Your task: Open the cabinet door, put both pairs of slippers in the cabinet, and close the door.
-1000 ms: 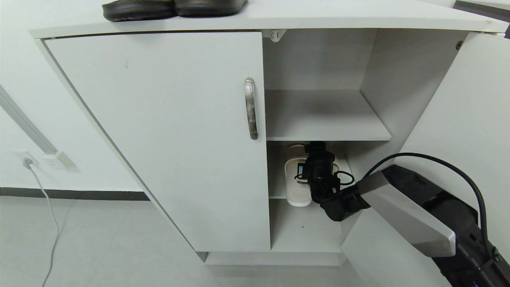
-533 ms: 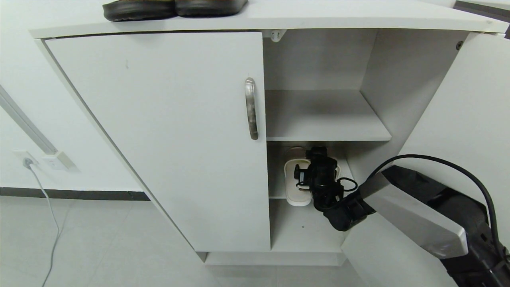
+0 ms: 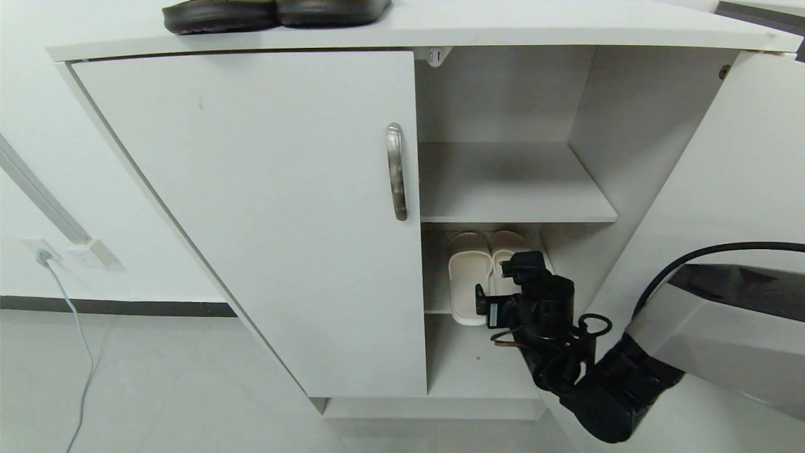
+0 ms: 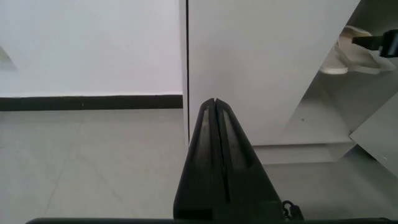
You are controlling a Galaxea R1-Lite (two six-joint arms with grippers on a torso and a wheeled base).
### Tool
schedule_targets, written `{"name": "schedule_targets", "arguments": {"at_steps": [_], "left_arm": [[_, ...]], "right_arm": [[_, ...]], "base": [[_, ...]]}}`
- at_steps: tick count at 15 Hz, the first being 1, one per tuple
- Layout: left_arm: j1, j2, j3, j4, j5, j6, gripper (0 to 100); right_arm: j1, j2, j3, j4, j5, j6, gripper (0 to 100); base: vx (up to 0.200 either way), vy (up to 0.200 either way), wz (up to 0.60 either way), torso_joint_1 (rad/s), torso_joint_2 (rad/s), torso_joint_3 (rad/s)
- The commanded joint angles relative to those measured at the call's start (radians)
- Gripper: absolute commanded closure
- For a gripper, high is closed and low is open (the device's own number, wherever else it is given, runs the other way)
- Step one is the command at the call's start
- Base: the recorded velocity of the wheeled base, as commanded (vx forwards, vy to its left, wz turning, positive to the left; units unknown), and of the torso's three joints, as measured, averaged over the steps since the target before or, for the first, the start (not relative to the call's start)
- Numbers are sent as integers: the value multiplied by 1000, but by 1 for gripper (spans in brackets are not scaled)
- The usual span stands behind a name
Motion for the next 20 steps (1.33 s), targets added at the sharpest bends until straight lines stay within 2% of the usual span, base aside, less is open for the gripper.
{"name": "schedule_targets", "arguments": {"at_steps": [1,6,14,20], "left_arm": [[0,1,1,-1,-1,1,100],[0,1,0,1,-2,-1,100],[0,1,0,-1,-2,-1,100],[0,1,0,1,2,-1,100]], "right_arm": [[52,-136,134,-43,1,-5,0],[63,-142,149,-47,-2,-5,0],[75,-139,167,-47,-2,-6,0],[76,-136,184,-49,-2,-6,0]], "base": [[0,0,0,0,0,0],[0,0,0,0,0,0],[-200,0,0,0,2,3],[0,0,0,0,0,0]]}}
